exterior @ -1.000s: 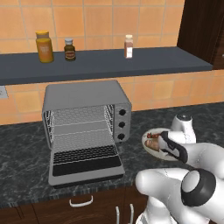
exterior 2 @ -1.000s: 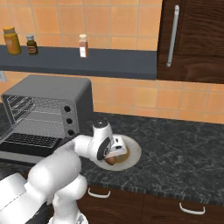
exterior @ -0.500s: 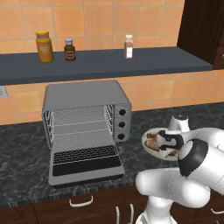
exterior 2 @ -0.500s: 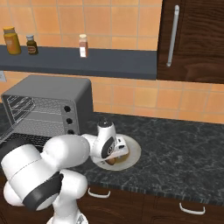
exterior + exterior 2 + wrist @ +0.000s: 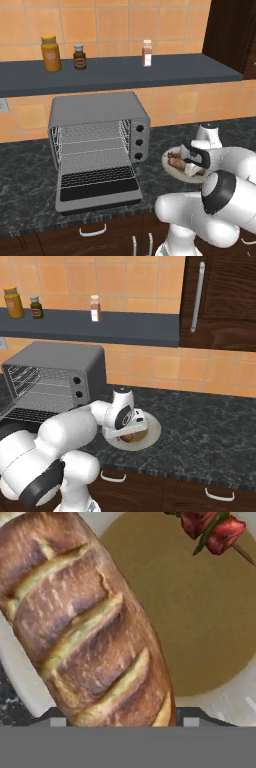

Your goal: Pick up the kebab skewer and baguette bread, and place them inside the toaster oven. Close the toaster oven door and start by setting the timer.

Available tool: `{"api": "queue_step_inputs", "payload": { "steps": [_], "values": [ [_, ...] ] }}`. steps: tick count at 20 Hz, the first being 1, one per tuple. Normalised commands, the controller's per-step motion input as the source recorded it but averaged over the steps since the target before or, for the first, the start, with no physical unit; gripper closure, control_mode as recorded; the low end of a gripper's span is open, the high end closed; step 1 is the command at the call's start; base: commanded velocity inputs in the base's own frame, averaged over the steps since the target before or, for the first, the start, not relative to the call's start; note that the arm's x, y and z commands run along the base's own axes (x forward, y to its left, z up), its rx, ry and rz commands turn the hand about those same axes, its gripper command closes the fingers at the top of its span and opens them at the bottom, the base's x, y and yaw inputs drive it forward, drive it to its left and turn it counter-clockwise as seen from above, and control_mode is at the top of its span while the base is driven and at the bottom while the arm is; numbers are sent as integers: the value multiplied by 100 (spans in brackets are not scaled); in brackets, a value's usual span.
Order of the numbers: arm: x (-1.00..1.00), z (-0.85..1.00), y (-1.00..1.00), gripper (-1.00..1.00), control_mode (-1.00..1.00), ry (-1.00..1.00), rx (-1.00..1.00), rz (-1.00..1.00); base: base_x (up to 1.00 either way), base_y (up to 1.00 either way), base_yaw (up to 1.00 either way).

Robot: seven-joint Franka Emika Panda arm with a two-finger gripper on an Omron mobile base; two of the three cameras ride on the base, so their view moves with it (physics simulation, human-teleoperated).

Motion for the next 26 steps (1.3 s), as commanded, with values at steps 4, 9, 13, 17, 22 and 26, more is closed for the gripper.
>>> {"api": "queue_step_inputs", "payload": {
  "steps": [4,9,13,17,22,26],
  "values": [
    [-100,100,32,100,-100,0,3,0,0,0,0],
    [-76,70,93,100,-100,1,1,-6,0,0,0],
    [-9,48,100,100,-100,4,0,-19,0,0,0],
    [1,41,100,100,-100,7,0,-23,0,0,0],
    [10,13,100,100,-100,1,0,-28,0,0,0],
    [6,0,100,100,-100,0,0,-26,0,0,0]
  ]
}}
